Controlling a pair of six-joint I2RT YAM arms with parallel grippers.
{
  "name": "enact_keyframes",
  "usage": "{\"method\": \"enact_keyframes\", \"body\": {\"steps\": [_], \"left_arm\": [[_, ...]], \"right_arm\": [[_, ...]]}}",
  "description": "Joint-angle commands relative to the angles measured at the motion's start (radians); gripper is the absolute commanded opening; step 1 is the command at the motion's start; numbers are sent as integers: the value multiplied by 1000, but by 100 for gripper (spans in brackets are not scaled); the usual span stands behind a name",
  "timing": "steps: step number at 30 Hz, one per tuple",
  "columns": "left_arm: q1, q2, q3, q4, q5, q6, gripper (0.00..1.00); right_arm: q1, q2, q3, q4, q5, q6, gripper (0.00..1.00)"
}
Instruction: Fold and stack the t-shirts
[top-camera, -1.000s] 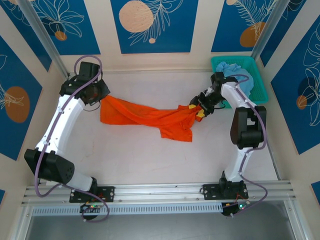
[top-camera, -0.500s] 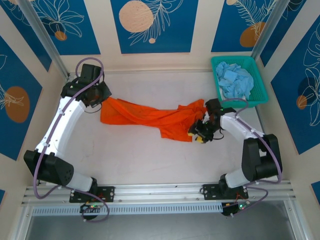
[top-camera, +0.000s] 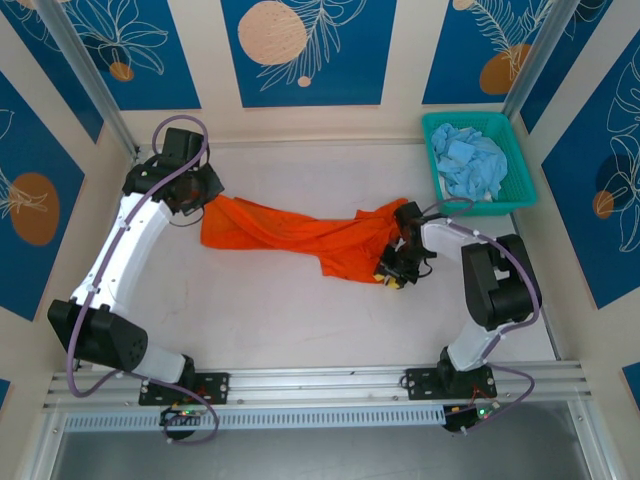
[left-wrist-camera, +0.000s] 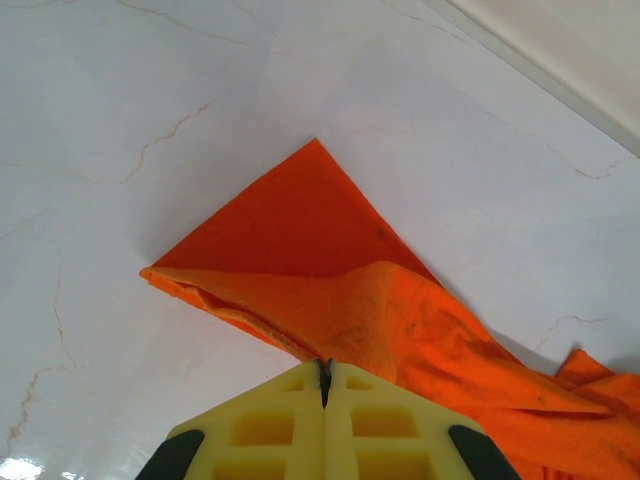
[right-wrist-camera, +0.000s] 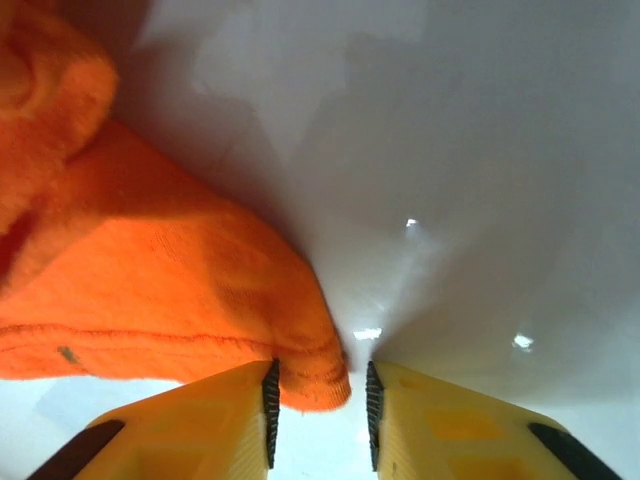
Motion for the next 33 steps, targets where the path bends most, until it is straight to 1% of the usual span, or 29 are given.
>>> {"method": "enact_keyframes", "body": {"steps": [1,3,7,11,13,15,16,19,22,25,27,29,33], "left_arm": [[-12,-4,15,-15,15,8,0],[-12,-2,19,-17,16,13,0],[-12,3,26,-18,16,19,0],[-12,8,29,-15,20,25,0],[-12,8,29,-16,22,30,0],[-12,7,29,-18,26,37,0],[-13,7,29,-19,30,43,0],[-12,3,20,-34,36,54,0],[-12,-19,-26,-53,32,46,0],[-9,-57,-109,-71,35,18,0],[-4,-70,-135,-105,61,-1,0],[-4,-67,-123,-128,100,2,0],[-5,-46,-17,-169,143,19,0]], "right_arm": [[14,19,27,3,29,0,34],[19,31,37,2,33,1,33],[27,61,64,-15,58,3,26],[27,86,94,-37,65,4,12],[27,80,96,-41,46,4,6],[28,48,96,-41,19,-1,2],[30,19,96,-43,1,-1,0],[36,-96,101,-55,-58,-5,0],[30,-232,103,-68,-114,7,0],[3,-365,113,-91,-171,37,0],[-24,-452,146,-113,-195,57,0],[-43,-525,191,-125,-202,69,0],[-62,-627,290,-118,-202,78,0]]}}
